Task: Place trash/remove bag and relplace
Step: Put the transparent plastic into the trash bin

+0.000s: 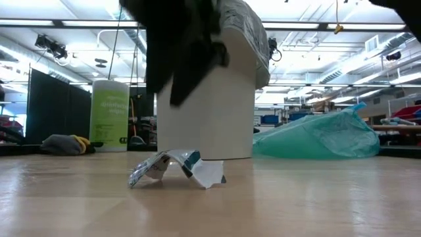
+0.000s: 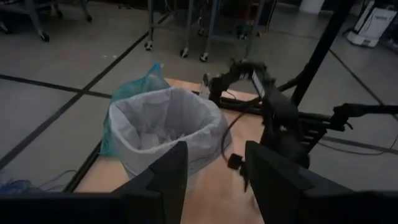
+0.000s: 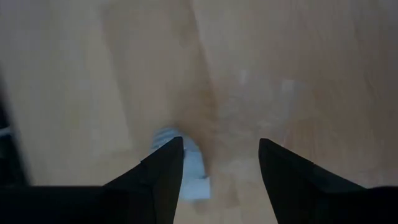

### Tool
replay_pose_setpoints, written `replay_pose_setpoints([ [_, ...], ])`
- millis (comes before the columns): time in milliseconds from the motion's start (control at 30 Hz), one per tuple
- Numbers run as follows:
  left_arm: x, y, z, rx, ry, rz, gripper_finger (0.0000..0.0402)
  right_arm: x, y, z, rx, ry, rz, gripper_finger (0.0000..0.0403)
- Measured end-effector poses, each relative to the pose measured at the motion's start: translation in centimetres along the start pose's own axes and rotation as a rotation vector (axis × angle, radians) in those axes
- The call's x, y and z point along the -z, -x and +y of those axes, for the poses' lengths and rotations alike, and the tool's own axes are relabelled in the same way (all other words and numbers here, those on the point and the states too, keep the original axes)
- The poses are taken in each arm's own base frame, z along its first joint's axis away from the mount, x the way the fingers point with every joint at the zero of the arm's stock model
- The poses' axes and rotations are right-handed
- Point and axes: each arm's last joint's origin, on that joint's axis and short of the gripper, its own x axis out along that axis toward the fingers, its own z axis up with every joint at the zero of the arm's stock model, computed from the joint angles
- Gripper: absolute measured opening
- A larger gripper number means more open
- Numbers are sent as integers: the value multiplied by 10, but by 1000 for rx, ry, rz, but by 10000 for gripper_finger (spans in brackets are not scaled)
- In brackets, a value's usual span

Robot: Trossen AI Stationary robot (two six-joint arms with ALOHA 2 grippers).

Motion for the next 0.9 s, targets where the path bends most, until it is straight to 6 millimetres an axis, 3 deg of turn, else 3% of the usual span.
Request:
replay_pose_setpoints([
  [100,2,4,-1,-2,8,-9,170,2,-19,-1,73,-39,-1,196],
  [300,2,4,-1,-3,10,-9,170,0,-36,-10,208,-92,-42,197],
  [700,7,-14,4,13,15,74,170,-1,-70,-18,126,-107,27,200],
  [900,8,-18,5,19,7,89,170,4,-81,-23,77,-158,63,173],
])
